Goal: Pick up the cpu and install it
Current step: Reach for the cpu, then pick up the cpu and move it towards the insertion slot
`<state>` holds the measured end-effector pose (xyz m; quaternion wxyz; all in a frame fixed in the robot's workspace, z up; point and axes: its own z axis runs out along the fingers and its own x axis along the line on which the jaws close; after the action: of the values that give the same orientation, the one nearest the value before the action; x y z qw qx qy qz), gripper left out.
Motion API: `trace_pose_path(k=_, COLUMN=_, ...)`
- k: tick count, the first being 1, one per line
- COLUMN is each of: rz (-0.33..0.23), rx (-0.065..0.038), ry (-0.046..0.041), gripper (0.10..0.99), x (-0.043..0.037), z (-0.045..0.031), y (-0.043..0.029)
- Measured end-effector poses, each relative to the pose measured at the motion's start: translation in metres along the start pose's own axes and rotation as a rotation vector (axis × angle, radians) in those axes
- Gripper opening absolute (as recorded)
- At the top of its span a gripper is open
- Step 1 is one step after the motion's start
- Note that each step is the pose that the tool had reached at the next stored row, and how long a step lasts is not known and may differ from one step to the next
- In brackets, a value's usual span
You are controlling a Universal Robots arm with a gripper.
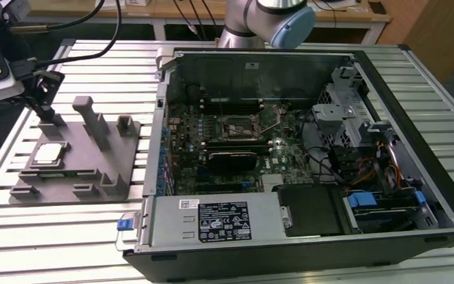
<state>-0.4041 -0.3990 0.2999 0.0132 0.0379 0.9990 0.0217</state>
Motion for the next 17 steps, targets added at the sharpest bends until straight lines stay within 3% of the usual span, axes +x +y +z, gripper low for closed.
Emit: trace_pose_path(k=17, rz=0.0, rx=0.0, ry=-0.0001, gripper=0.106, x=0.0031, z=0.0042, y=-0.0004)
